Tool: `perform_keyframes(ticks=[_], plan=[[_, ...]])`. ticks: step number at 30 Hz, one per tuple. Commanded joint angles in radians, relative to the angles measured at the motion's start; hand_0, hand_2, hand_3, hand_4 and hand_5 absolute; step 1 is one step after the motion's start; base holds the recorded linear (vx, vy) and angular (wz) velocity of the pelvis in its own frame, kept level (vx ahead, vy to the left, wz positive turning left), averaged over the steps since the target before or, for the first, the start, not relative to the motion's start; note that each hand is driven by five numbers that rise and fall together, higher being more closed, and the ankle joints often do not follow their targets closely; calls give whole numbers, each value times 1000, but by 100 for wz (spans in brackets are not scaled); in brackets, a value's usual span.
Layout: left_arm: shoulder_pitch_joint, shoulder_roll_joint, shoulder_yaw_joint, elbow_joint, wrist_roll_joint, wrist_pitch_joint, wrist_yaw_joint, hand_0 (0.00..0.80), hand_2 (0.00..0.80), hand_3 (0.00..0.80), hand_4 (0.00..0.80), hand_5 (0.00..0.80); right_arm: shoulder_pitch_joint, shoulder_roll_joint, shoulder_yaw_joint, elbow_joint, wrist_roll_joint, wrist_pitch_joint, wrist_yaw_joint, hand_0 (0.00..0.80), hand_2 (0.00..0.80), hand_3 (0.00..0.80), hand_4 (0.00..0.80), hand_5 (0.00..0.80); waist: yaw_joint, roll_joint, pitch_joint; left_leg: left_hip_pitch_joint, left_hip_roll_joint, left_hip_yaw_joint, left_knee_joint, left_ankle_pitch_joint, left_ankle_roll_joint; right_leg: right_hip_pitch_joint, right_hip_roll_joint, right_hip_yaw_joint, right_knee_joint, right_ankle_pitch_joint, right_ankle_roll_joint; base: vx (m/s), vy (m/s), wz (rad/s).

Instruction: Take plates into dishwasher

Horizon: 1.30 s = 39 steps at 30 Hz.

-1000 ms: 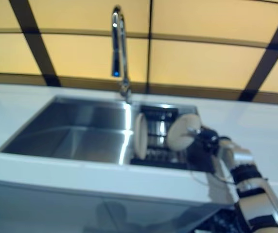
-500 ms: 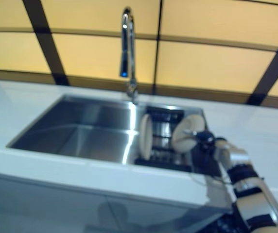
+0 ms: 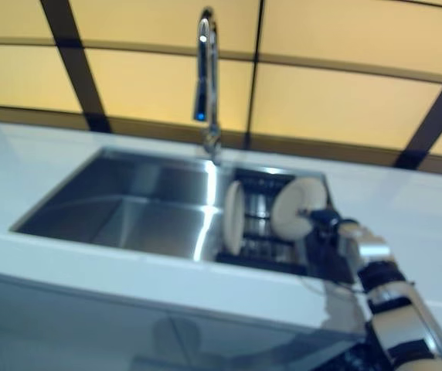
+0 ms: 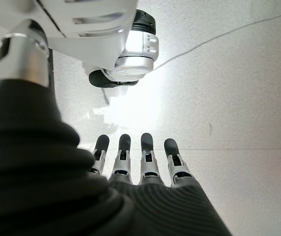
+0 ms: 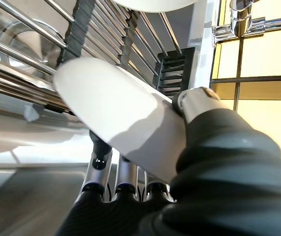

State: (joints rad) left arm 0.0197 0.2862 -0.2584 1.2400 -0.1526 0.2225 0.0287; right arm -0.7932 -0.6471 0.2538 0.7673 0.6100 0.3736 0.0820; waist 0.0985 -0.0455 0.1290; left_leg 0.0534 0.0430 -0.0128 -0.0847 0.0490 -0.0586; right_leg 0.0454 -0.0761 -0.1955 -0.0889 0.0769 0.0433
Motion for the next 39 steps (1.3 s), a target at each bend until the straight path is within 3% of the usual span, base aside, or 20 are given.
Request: perform_keyframes(ticks=[1,16,39], plan=[[-47,10,-71,66,-5,-4,2,0,0,0,0,0,-133,-51,48,3,-3,-88,-29,800,800,800,800,800,9,-27,-23,0,-28,41,-3,-15,9,17,-50,4,2,16,55,0,0,0],[-57,6,-69,80,-16,-12,7,0,0,0,0,0,-153,-89,35,-11,38,-126,-53,800,800,800,800,800,-5,-42,-53,20,-28,58,-3,-23,9,31,-47,13,2,16,56,-3,5,0],[-74,16,-71,92,-28,-4,8,0,0,0,0,0,-305,-272,81,-35,93,-155,-66,800,800,800,800,800,-43,-73,-90,48,-47,86,-3,-34,33,20,-58,53,38,33,74,-11,53,-4]])
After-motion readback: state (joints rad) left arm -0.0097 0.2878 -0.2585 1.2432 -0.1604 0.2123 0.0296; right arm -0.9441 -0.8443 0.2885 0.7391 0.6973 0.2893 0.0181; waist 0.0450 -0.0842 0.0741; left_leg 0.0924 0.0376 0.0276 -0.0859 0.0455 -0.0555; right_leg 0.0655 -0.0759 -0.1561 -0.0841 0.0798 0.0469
